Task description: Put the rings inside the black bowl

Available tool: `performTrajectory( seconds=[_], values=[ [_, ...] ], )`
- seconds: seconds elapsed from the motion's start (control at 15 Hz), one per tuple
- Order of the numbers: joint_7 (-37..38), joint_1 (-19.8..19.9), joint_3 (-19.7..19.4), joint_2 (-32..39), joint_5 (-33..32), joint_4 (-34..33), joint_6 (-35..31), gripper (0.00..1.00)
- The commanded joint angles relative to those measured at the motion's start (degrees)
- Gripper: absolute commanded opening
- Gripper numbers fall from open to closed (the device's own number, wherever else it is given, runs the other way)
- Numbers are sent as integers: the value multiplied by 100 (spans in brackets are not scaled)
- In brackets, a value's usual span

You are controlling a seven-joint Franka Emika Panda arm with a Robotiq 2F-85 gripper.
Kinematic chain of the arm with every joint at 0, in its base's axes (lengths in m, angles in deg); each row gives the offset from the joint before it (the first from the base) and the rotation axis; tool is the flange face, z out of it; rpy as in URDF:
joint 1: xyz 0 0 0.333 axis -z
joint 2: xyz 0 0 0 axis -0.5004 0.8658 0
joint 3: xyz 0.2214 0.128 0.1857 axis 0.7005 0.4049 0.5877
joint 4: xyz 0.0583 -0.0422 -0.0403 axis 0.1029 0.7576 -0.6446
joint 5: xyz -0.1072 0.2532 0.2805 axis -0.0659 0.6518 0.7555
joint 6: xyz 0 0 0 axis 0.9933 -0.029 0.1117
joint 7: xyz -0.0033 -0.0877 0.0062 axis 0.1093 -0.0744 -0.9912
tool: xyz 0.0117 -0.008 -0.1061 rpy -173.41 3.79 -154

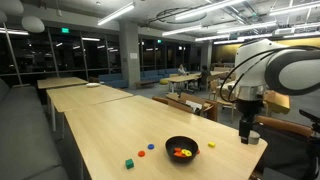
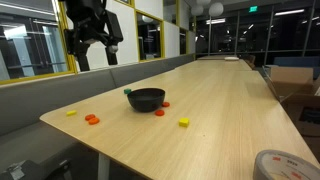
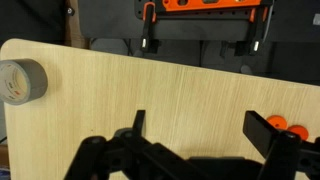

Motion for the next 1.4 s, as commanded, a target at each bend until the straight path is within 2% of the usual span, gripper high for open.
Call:
performTrajectory(
  seconds=[0.0, 0.4, 0.6, 0.87, 1.07, 1.33],
  values=[
    [53, -81, -74, 15, -55, -10, 16, 100],
    [53, -81, -74, 26, -55, -10, 16, 100],
    [274, 142, -5, 206, -385, -92, -689, 100],
    [732, 577, 74, 1016, -1039, -529, -2136, 100],
    [989, 842, 105, 1840, -1264, -957, -2942, 100],
    [1426, 994, 23, 2717, -1158, -1519, -2858, 100]
  ],
)
